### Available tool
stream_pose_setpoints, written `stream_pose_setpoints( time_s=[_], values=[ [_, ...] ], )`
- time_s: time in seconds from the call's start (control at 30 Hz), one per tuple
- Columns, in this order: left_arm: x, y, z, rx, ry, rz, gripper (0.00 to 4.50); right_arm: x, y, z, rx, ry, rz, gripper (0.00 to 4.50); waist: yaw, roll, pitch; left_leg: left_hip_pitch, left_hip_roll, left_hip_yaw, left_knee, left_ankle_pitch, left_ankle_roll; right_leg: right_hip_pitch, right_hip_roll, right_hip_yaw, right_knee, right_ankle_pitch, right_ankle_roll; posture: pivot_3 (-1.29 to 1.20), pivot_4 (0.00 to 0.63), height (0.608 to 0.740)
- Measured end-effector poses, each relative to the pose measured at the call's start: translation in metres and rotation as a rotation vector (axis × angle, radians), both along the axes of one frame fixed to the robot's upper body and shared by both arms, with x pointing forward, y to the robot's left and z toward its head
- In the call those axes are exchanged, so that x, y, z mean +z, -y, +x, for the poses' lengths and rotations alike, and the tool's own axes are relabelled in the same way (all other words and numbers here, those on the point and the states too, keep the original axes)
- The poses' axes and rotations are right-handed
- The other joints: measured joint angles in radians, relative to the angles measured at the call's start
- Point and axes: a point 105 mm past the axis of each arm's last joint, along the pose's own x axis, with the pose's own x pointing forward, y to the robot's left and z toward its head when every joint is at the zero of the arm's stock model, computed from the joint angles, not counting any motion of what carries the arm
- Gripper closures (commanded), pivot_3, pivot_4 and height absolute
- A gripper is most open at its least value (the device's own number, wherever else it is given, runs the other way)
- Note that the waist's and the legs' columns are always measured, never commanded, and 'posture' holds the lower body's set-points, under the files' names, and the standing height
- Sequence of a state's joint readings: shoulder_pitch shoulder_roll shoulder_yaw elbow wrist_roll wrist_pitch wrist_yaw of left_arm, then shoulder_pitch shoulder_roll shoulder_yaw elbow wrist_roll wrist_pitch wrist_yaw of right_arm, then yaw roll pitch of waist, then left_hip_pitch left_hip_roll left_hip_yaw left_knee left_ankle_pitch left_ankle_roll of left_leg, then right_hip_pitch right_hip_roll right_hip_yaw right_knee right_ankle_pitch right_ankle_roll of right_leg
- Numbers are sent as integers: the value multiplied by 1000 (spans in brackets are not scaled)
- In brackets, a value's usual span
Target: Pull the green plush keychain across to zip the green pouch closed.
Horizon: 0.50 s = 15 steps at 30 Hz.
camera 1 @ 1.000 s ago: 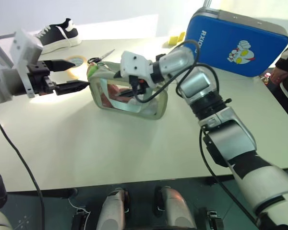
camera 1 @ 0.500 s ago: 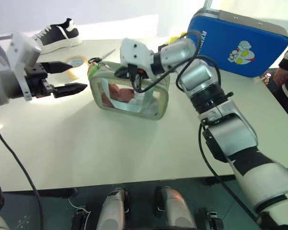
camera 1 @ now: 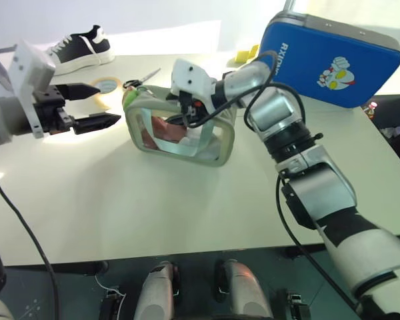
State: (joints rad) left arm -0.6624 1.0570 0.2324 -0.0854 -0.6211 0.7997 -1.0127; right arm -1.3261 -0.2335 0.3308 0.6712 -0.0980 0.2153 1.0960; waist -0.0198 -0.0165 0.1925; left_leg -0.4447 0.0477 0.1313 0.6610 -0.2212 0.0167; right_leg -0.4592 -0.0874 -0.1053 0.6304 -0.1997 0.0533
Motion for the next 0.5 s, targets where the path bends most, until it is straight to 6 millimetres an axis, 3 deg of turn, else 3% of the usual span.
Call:
stream_pose_setpoints(
  time_s=[0.17,0.33,0.5],
  values=[
    [-2,2,1,-11,-9,6,0,-7,1,5,5,31,-9,4466,-1,0,0,0,0,0,0,0,0,0,0,0,0,0,0,0,150,740],
    [-3,2,0,-10,-13,6,0,-6,-6,-4,144,186,-64,4466,-2,0,0,0,0,0,0,0,0,0,0,0,0,0,0,0,150,740],
    [-4,2,0,-8,-14,7,0,-8,-8,-8,204,221,-82,4466,-2,0,0,0,0,0,0,3,-5,0,0,0,0,0,0,0,150,740]
  ],
)
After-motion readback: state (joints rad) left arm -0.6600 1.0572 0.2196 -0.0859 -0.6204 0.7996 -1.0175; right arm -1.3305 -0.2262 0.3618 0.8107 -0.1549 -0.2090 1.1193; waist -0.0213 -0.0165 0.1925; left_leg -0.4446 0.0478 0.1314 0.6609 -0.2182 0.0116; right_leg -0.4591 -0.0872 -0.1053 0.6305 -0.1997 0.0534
